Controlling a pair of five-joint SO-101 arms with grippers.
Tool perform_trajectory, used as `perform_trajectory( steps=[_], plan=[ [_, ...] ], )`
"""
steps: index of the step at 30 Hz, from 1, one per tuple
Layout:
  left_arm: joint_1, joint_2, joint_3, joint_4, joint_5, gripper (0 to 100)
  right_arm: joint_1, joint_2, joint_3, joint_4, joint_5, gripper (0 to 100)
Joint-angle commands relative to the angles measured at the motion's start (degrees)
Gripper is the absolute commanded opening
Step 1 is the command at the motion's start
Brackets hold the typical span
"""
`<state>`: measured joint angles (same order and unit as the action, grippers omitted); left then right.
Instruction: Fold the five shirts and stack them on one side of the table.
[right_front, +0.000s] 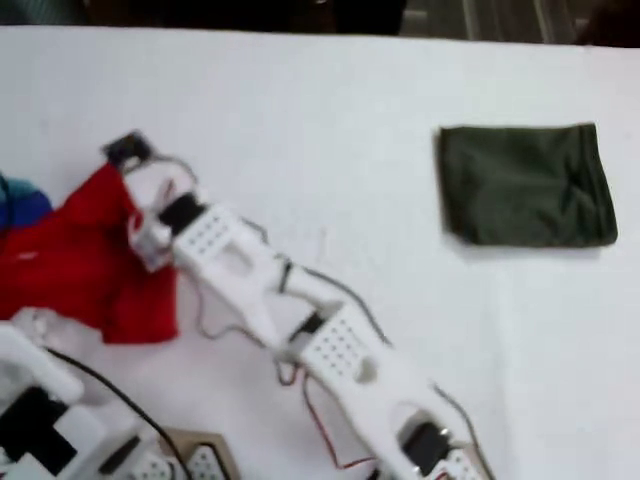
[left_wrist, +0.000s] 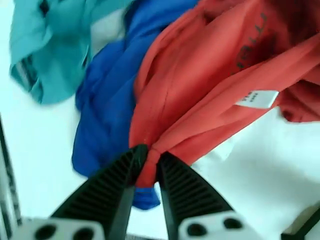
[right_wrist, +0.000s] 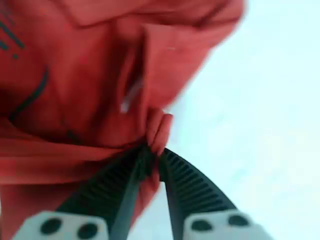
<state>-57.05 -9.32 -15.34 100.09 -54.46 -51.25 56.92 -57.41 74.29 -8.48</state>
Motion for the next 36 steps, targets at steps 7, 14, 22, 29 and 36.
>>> perform_trajectory(
  steps=[7,14,22,29,36],
  plan=[
    [19.34,-2.99,-1.19,-1.14,14.42,3,13.32,-14.11,-1.14,7.16,4.48,1.9],
    [30.24,-2.99,-12.00,-0.88,22.33,3,20.26,-21.93,-1.14,10.68,5.98,1.9],
    [43.25,-2.64,-22.29,-1.05,23.21,3,30.90,-34.68,-1.05,12.26,12.13,1.9],
    [51.60,-2.64,-31.08,-1.05,23.30,3,37.49,-45.49,-1.05,14.29,15.38,1.9],
    [52.04,-2.90,-23.87,-0.44,23.30,3,36.35,-49.80,-0.53,22.11,15.74,1.9]
  ],
)
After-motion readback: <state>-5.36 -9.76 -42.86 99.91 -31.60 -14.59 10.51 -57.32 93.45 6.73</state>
